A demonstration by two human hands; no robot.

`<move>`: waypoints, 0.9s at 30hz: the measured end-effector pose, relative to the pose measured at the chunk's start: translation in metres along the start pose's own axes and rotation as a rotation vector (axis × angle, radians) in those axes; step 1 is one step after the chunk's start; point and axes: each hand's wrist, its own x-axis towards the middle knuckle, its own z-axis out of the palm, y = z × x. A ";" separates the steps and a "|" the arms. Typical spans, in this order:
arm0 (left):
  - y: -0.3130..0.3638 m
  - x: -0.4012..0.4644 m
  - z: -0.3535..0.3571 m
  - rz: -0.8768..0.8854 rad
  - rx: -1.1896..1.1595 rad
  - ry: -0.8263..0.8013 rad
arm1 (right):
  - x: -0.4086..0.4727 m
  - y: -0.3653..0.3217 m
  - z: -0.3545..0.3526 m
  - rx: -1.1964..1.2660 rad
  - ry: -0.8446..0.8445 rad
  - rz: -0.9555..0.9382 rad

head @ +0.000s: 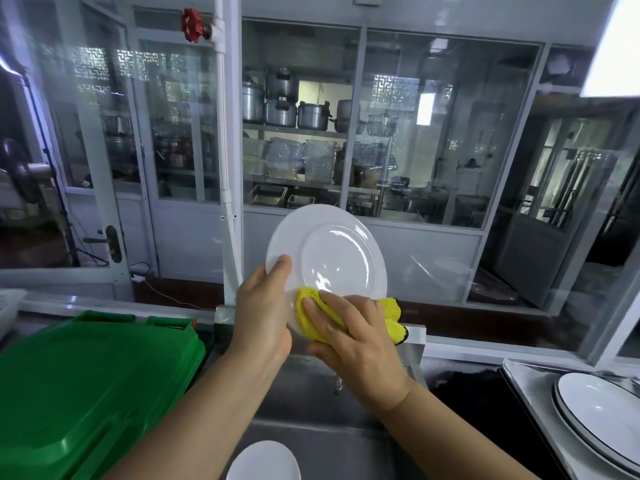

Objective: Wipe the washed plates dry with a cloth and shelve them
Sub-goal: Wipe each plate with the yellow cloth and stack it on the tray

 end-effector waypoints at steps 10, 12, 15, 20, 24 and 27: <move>0.002 0.005 -0.007 0.145 0.104 -0.076 | 0.002 0.047 -0.014 -0.077 -0.002 0.306; 0.000 0.006 -0.004 0.145 0.149 -0.091 | 0.021 0.049 -0.016 -0.103 -0.001 0.349; 0.000 0.007 0.001 0.158 0.184 -0.100 | 0.042 0.035 -0.012 -0.091 -0.009 0.262; 0.010 0.014 -0.001 0.125 0.151 -0.075 | 0.023 0.011 -0.002 -0.012 -0.044 0.029; 0.013 0.016 -0.009 0.103 0.134 -0.065 | -0.005 0.028 -0.009 -0.027 -0.116 -0.055; 0.013 0.017 -0.013 0.110 0.158 -0.084 | -0.009 0.050 -0.013 -0.068 -0.129 0.052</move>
